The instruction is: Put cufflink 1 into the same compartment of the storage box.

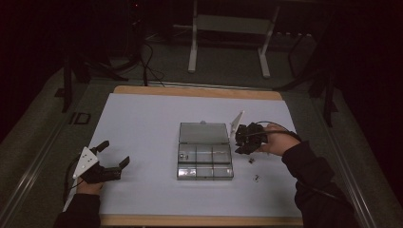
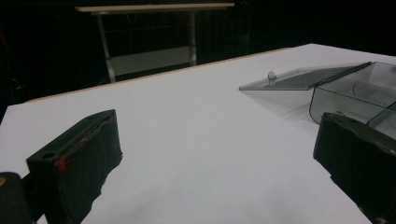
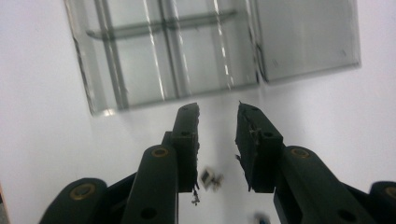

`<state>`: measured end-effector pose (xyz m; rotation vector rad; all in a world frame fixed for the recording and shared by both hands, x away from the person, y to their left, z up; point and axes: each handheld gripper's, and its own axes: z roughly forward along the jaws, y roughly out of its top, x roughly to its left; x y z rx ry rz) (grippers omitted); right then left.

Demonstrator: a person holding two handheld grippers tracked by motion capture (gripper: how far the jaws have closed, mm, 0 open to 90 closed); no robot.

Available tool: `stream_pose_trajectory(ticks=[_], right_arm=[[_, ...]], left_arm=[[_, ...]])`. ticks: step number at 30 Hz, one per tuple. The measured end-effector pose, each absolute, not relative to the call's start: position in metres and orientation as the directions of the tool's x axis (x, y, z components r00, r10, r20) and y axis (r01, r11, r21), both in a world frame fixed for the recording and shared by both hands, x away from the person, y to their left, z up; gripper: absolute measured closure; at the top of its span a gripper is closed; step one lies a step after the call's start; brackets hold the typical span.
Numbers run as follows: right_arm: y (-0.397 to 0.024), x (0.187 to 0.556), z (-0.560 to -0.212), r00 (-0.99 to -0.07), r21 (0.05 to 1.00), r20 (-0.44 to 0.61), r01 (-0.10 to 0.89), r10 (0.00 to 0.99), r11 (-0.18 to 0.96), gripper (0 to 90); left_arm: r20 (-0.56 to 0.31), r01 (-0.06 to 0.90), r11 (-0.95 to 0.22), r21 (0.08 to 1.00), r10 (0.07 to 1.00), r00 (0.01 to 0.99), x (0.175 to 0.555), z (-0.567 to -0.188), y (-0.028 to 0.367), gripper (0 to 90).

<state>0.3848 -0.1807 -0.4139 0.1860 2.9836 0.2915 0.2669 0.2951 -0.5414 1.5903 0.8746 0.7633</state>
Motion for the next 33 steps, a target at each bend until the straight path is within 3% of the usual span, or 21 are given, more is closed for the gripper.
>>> stream_pose_trajectory(ticks=[7,19,33], right_arm=[[-0.22,0.391,-0.411,-0.963,0.217,-0.135,0.202,0.234,0.955,69.6],[-0.261,0.399,-0.436,-0.933,0.186,-0.131,0.308,0.335,0.933,69.9],[-0.277,0.415,-0.466,-0.919,0.16,-0.146,0.342,0.365,0.926,69.9]], left_arm=[[0.025,0.141,-0.114,0.983,0.856,0.517,0.267,-0.541,0.295,1.7],[0.023,0.143,-0.113,0.983,0.856,0.516,0.267,-0.541,0.295,1.7],[0.024,0.143,-0.114,0.983,0.856,0.516,0.267,-0.541,0.295,1.7]])
